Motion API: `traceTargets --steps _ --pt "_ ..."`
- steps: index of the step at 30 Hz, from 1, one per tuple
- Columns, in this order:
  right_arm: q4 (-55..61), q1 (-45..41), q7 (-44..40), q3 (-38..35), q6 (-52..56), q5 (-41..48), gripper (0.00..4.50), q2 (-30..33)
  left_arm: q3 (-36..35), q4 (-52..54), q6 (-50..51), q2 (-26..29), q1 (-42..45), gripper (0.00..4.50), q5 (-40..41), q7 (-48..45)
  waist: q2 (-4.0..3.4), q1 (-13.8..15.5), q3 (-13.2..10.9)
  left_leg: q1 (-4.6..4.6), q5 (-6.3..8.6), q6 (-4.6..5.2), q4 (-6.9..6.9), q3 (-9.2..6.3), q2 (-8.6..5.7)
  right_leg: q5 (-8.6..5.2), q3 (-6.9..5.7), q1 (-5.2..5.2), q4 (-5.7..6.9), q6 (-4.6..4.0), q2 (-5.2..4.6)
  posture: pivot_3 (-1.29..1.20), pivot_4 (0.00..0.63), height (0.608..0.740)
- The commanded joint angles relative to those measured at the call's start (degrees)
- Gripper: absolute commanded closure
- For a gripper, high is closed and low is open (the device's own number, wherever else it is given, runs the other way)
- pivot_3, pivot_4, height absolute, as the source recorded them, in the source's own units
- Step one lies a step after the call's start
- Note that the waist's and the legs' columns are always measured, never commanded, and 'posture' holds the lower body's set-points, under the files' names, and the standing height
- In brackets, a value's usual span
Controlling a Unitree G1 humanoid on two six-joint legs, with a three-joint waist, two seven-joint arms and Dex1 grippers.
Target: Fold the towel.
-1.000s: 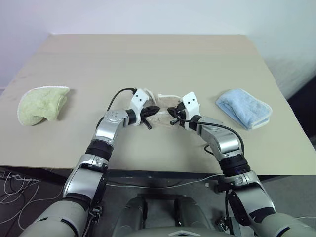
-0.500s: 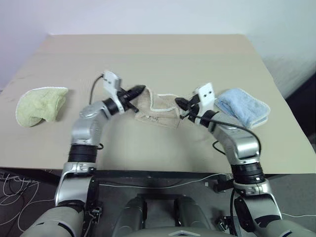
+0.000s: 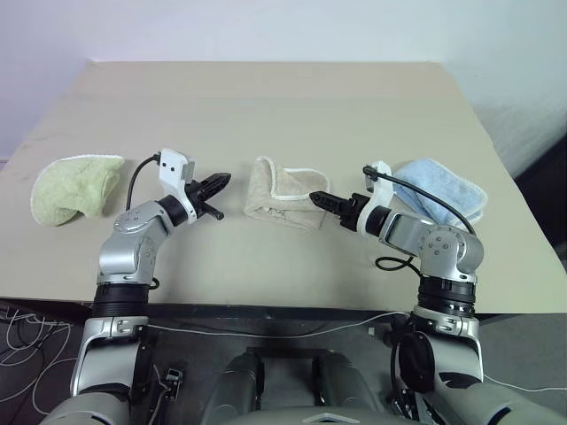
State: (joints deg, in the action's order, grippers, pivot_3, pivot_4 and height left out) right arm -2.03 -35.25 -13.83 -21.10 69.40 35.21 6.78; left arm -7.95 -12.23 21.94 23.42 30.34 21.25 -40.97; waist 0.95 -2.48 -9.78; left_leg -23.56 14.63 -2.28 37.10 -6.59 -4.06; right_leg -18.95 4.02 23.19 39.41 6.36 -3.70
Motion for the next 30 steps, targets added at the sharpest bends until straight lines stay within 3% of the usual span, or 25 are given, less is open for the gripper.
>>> traceTargets --steps 1,16,19,30 --pt "-1.0 -1.5 1.3 -0.3 -0.8 0.7 0.02 -0.5 -0.1 3.5 -0.3 0.0 -0.5 4.50 0.7 0.3 0.00 -0.1 0.0 0.00 0.00 0.00 0.00 0.01 0.00 0.00 0.01 0.01 0.00 0.00 0.00 0.00 0.150 0.740" --pt "-10.8 -7.7 3.7 2.0 -4.5 -0.2 0.02 -7.0 1.4 2.8 -0.8 -1.4 -0.1 4.50 0.8 -0.4 -0.01 -1.4 0.0 0.02 -0.01 -0.01 0.00 0.01 0.04 0.00 0.01 0.03 0.06 0.00 0.04 0.00 0.150 0.740" --pt "-11.9 -7.8 4.6 0.9 -5.1 0.1 0.60 -6.8 1.4 3.3 -0.8 -1.4 -0.6 4.50 0.9 -0.2 -0.02 -1.5 0.0 0.02 -0.01 -0.01 -0.01 0.01 0.04 0.00 0.02 0.03 0.06 0.00 0.05 0.00 0.150 0.740" --pt "-7.6 -5.3 6.5 -3.3 -3.0 4.3 4.35 -6.4 1.3 4.4 -0.5 -1.5 -1.7 4.50 1.2 0.5 -0.02 -1.4 0.0 0.01 -0.01 -0.01 -0.01 0.01 0.03 0.00 0.02 0.04 0.06 0.00 0.03 0.00 0.150 0.740"
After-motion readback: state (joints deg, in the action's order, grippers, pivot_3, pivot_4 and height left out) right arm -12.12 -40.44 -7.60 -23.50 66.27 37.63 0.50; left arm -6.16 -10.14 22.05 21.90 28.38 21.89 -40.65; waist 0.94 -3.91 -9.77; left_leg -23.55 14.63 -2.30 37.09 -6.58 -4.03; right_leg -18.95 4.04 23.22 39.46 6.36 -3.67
